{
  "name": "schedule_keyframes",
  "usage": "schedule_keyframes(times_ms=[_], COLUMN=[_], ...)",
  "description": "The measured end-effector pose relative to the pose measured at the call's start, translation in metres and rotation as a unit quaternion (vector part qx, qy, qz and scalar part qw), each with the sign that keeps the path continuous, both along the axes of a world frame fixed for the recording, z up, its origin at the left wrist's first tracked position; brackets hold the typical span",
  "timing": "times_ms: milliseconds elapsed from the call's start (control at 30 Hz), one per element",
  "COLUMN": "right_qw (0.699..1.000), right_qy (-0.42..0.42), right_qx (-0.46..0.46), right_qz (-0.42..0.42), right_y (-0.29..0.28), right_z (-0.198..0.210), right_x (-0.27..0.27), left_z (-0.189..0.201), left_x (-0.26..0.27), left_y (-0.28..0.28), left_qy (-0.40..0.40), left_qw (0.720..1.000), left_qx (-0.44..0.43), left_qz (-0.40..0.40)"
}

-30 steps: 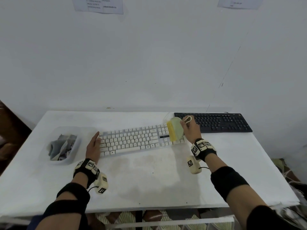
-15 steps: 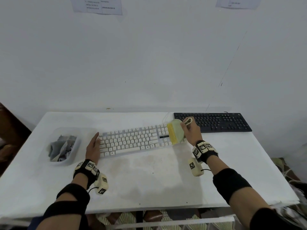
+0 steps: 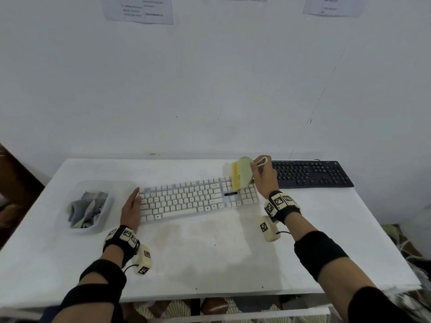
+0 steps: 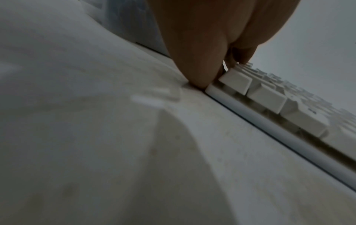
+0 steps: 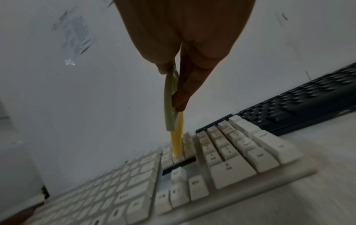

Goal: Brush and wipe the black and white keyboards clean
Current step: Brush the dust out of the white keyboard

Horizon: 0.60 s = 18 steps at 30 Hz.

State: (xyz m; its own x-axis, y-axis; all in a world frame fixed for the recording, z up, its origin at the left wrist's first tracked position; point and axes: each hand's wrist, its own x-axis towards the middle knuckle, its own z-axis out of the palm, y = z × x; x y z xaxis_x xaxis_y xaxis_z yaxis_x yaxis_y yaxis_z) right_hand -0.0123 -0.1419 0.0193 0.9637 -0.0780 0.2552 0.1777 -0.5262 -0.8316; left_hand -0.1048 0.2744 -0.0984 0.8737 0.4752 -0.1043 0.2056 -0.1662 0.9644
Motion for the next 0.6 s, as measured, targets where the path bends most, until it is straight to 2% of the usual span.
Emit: schedule_keyframes(times_ms=[200, 333, 433, 600], right_qw=[0.991, 0.986, 0.986, 0.997], right_qy=[-0.006, 0.025, 0.045, -0.015], right_qx=[-0.101, -0.120, -0.124, -0.070], right_qz=[0.085, 0.110, 0.105, 0.038], right_y=[0.014, 0.008, 0.006, 0.009], right_z=[-0.004, 0.005, 0.013, 0.010], right_x=[-0.004, -0.004, -0.002, -0.002], left_z=[0.006, 0.007, 0.006, 0.007], left_x=[-0.001, 0.000, -0.001, -0.001], left_y=[-0.004, -0.004, -0.003, -0.003], left_qy=[-0.006, -0.003, -0.003, 0.001], left_qw=[1.000, 1.000, 1.000, 1.000], left_qx=[-0.009, -0.009, -0.009, -0.014], left_qz=[0.007, 0.003, 0.003, 0.003])
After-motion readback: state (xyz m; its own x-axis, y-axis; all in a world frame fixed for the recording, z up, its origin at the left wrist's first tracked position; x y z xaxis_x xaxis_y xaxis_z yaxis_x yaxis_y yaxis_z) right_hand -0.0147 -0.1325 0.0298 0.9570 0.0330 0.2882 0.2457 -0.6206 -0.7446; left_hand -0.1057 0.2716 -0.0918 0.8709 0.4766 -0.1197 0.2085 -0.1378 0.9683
